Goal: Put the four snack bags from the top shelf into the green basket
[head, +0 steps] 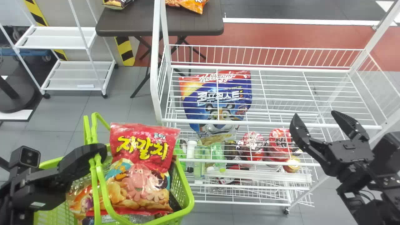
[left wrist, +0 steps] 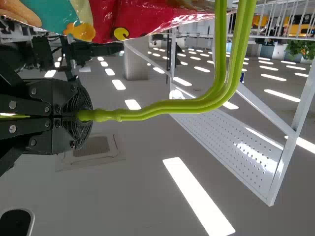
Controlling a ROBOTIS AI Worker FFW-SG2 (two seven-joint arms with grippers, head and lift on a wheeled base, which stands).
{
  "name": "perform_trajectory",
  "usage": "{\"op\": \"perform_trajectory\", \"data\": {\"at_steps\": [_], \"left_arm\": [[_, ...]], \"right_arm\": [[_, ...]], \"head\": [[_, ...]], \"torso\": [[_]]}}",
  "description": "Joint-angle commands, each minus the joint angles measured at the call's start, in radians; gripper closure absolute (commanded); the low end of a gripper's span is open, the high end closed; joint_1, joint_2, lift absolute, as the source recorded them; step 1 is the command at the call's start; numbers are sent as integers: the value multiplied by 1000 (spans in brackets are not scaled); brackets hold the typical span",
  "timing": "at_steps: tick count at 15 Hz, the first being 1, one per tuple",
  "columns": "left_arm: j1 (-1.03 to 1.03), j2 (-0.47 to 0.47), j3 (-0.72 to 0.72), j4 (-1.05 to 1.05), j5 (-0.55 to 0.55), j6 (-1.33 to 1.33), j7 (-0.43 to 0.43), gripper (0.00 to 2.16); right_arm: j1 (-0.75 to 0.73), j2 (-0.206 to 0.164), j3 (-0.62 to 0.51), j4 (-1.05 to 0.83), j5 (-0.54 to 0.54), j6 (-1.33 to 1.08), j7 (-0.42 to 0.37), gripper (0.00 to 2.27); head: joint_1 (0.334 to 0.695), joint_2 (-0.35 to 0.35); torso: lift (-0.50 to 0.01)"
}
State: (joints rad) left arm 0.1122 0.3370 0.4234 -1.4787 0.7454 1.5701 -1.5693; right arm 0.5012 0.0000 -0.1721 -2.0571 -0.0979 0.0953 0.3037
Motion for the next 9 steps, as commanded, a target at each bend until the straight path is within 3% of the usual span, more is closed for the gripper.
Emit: {"op": "perform_trajectory", "data": {"at_steps": [1,9], "left_arm": [[4,3,0,0,0,1,-11,2145],[21,16,-3,-23,8,1,-11,2145]], "right_arm": [[7,1,0,0,0,-13,-2,36],[19,1,17,3,20,-28,-17,49]], "head": [[695,-12],[695,-8]], "torso": [[0],[0]]}}
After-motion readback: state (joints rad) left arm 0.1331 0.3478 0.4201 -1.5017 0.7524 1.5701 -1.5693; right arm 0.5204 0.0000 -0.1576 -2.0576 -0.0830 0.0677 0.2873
